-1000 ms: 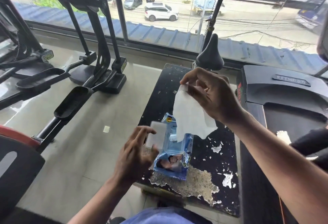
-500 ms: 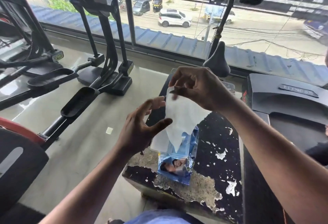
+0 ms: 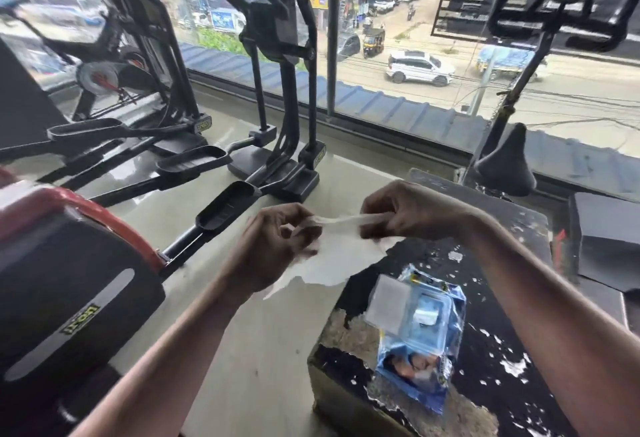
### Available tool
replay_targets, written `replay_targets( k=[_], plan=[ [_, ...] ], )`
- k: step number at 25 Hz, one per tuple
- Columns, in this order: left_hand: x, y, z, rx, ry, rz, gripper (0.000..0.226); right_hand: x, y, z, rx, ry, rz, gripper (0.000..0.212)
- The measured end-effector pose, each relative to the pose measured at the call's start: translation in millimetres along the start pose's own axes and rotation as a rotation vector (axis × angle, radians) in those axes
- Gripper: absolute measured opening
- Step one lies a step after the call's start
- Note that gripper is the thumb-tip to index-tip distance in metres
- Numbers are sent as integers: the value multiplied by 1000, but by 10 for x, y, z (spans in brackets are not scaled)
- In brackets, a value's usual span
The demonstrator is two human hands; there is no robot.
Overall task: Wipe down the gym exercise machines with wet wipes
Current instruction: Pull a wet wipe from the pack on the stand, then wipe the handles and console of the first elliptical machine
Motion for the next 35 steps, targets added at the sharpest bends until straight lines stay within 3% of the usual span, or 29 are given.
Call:
replay_targets(
  k=[3, 5, 7, 9, 13, 19, 22, 25, 27, 29, 31, 35],
  plan=[
    [-258, 481, 60, 72, 50, -33, 13, -111, -172, -380, 84, 7, -405, 17],
    [-439, 760, 133, 127, 110, 68, 17, -175, -507, -534, 138, -25, -797, 30],
    [-659, 1082, 271, 181, 211, 180, 16, -244, -1172, -705, 85, -111, -1079, 50],
    [-974, 1474, 468, 242, 295, 219, 13, -484, -1886, -866, -40, -153, -1135, 54],
    [-1598, 2330, 941, 358, 429, 316, 9, -1183, -2479, -1368, -26, -174, -1168, 21],
    [-2065, 3396, 1406, 446, 497, 522, 25, -2174, -2912, -2037, -44, -167, -1015, 45],
    [-1959, 3807, 1347, 489, 338, 425, 21, -2585, -2811, -2330, 172, -30, -912, 24],
    [-1433, 4335, 1186, 666, -271, 45, 16, -3122, -2354, -2503, 393, 322, -709, 39],
    [-1218, 4472, 1064, 732, -519, -238, 19, -3422, -2046, -2547, 501, 575, -430, 45],
    [-1249, 4579, 840, 795, -547, -361, 25, -3541, -1898, -2666, 569, 699, -194, 35],
    [-1297, 4633, 557, 785, -540, -331, 29, -3552, -1828, -2818, 609, 754, -110, 30],
    [-1326, 4784, -198, 737, -570, -293, 26, -3216, -1579, -3410, 624, 602, -276, 45]
  ],
)
Point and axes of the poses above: each hand's wrist, its own z-axis away from the middle knuckle, its own y-axis out of the back of the hand, x = y × z, the point moved 6 cm from there along -z, towards the middle knuckle, and after that the axes turned 6 degrees about x, right-handed, at the moved point
